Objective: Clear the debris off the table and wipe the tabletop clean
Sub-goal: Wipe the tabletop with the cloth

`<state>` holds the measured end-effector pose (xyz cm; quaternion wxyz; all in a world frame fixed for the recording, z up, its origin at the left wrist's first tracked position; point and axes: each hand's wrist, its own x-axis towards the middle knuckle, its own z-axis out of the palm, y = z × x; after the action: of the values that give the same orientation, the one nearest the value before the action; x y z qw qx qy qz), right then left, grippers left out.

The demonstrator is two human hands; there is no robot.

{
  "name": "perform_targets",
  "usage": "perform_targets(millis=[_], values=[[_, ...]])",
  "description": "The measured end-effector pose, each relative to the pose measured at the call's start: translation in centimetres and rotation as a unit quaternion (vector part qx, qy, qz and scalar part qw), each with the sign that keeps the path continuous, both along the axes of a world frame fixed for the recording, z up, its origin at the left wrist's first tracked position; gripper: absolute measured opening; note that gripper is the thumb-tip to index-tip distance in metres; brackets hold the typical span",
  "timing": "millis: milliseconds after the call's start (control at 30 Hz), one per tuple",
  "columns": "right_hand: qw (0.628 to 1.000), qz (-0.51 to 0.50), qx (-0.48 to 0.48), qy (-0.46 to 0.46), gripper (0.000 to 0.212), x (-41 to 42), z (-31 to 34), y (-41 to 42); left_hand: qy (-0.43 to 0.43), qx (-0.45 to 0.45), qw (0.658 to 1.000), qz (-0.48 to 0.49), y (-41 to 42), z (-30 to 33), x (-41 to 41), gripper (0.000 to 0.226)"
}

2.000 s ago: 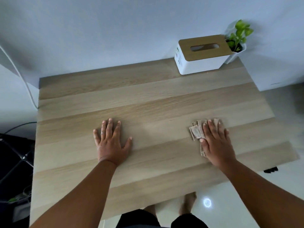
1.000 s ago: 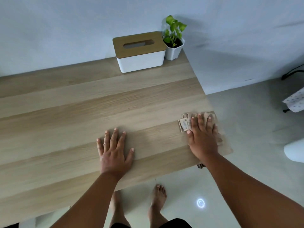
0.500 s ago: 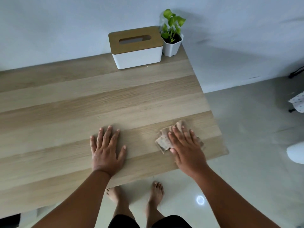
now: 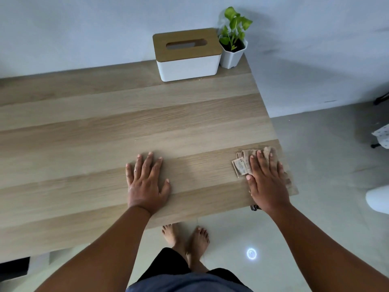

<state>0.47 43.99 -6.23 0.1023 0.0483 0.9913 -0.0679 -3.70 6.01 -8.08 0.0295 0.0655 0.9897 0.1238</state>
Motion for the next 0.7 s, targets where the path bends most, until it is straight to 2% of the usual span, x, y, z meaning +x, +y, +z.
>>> perform_targets(millis=[167,300,500,700], values=[[0.999,-0.034,-0.008,-0.013,0.073,-0.9,1.8,-1.3,-0.025,0.032,0.999,0.005,0.2,1.5,-0.1,0.076],[0.997,-0.051,-0.059,0.015,0.088,-2.2,3.7,-3.8,-0.084,0.058,0.995,0.012,0.0,3.2,-0.7,0.075],[0.973,-0.087,-0.209,0.040,0.080,-3.9,5.5,-7.3,-0.130,0.151,0.976,0.086,-1.8,5.5,-3.0,0.057],[0.963,-0.099,-0.250,0.024,0.079,-4.8,6.3,-8.9,-0.155,0.229,0.955,0.109,-3.8,6.7,-5.7,0.056]])
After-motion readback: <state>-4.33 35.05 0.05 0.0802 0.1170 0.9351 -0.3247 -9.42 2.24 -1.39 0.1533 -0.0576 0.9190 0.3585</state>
